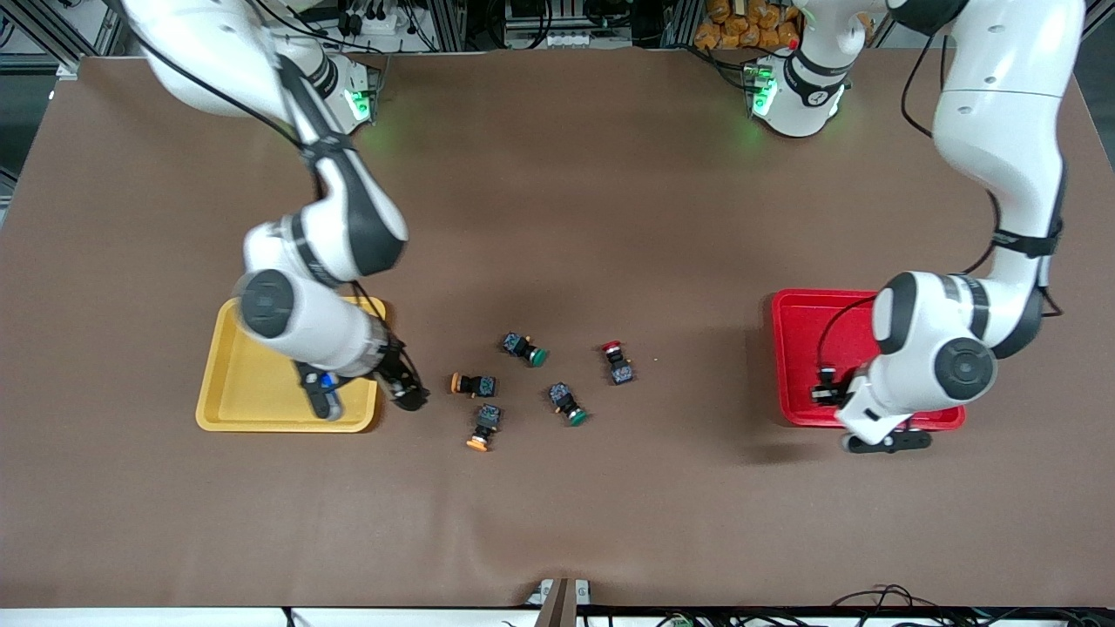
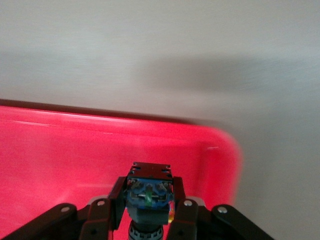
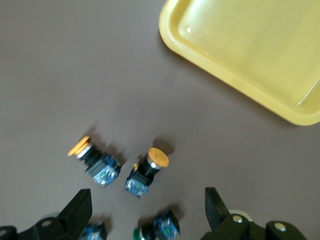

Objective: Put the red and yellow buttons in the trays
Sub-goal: 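Carry the red button to the red tray while the right gripper reaches the yellow button, then lower the red button into the red tray while the right gripper grasps the yellow button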

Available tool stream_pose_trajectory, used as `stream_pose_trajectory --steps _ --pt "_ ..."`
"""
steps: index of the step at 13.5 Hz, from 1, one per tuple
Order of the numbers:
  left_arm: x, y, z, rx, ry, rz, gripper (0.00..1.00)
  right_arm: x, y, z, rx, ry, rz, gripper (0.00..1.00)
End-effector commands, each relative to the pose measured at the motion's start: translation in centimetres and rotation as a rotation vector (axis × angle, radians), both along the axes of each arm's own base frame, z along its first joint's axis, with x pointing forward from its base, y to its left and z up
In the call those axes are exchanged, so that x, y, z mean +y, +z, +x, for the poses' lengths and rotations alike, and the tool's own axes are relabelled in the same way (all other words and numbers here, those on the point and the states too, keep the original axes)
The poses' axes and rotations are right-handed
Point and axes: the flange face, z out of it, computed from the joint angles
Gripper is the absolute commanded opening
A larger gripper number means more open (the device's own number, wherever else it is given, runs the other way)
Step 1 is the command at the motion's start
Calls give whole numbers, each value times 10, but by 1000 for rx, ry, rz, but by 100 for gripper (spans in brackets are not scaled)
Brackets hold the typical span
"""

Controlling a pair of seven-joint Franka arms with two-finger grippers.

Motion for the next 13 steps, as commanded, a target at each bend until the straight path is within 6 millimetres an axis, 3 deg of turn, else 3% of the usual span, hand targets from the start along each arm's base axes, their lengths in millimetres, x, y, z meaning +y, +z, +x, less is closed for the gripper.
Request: stream_pose_trajectory --steps 1,5,7,8,9,10,13 --pt "30 3 -15 -9 -88 49 0 24 -32 -7 8 -63 -76 100" --pt "78 -15 -27 -37 -187 69 0 27 -55 -8 24 -155 -77 100" --pt "92 -20 -31 -54 -213 76 0 27 -73 -6 25 -207 -75 100" --pt "93 -20 -31 -52 -231 74 16 28 -80 -3 0 -232 -63 100" --pt "94 -20 -31 -51 -247 72 42 30 -93 -3 -3 -246 -67 100" --pt "92 -20 -31 -51 -251 71 83 36 -99 -6 2 -240 -72 100" --pt "86 5 -26 -82 -252 81 97 46 -115 -11 -1 -249 -69 100"
